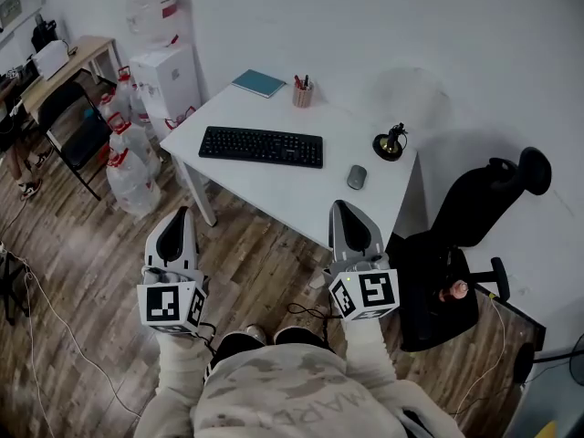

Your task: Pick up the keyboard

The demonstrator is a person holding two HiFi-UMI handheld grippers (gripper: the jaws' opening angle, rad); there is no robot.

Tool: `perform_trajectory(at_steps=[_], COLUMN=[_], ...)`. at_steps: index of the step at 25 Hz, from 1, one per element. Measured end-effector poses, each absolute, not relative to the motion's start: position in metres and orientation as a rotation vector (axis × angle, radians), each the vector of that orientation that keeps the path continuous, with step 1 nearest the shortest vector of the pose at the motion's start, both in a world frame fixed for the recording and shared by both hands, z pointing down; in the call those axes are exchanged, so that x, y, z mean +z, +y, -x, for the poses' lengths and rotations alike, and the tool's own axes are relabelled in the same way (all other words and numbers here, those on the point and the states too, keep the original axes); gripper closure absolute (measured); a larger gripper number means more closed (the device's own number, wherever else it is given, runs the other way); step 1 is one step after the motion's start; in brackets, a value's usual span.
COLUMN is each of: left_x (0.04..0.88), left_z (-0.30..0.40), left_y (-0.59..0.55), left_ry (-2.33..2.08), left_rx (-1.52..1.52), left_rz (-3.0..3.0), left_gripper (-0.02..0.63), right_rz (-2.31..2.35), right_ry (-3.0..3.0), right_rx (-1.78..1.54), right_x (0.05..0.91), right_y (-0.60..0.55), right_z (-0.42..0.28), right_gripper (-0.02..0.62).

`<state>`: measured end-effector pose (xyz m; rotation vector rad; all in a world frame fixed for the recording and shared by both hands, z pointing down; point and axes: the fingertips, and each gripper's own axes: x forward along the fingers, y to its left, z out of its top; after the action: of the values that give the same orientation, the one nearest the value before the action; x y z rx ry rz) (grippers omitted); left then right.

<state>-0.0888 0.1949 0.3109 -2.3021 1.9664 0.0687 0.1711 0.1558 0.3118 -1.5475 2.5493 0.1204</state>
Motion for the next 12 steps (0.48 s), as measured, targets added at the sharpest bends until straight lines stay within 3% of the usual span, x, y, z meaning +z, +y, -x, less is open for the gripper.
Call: perform_trajectory(at_steps=[12], left_x=[0.323], left_z=[0.134], left_y=[0.171], left_ry=[1.936], left_rx=[0.041], left_rz=[2.355], left_gripper=[0.600], right_rz=[1.607], right_ry=[2.552], right_rx=[0.104], right_x=[0.324], right_y=[0.135], right_z=[-0.129], right_gripper=[0.586])
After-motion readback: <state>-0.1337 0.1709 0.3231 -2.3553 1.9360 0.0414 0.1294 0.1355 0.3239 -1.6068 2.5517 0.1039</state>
